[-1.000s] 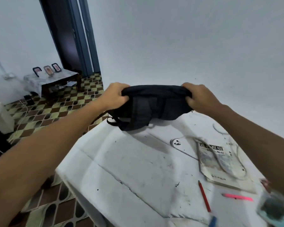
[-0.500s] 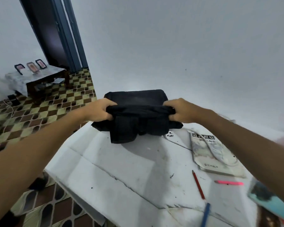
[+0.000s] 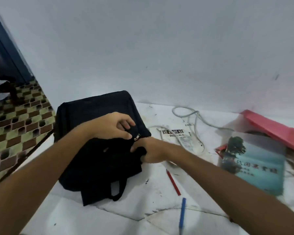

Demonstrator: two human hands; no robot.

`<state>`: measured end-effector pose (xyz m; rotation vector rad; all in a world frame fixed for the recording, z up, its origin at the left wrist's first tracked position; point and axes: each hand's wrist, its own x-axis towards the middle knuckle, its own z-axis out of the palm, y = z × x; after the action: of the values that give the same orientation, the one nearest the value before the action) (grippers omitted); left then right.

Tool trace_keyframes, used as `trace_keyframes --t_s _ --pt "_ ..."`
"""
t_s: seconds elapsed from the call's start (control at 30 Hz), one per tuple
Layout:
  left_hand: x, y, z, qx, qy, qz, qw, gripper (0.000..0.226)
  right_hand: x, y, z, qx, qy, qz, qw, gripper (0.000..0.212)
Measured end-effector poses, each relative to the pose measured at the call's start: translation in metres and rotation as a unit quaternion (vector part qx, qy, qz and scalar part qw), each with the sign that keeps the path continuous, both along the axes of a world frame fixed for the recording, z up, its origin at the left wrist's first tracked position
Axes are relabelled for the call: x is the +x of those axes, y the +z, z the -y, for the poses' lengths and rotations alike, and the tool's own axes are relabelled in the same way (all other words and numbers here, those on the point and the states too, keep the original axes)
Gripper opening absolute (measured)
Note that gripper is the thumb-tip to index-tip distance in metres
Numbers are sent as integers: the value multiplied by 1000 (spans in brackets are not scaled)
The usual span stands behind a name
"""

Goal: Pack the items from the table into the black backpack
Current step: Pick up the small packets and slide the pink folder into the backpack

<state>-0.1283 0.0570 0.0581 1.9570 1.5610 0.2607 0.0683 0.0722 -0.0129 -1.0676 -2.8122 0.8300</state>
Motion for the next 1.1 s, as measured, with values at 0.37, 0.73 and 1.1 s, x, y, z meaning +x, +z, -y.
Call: trace_keyframes --t_s 0.37,0.73,1.1 --pt "251 -64 -38 1 -285 73 956 51 239 35 53 74 -484 -269 829 20" --pt "369 -99 9 178 -414 -55 891 109 351 -1 125 102 -664 -95 735 16" --pt "307 -57 -56 267 -296 24 917 51 345 -25 72 -53 -591 -181 784 43"
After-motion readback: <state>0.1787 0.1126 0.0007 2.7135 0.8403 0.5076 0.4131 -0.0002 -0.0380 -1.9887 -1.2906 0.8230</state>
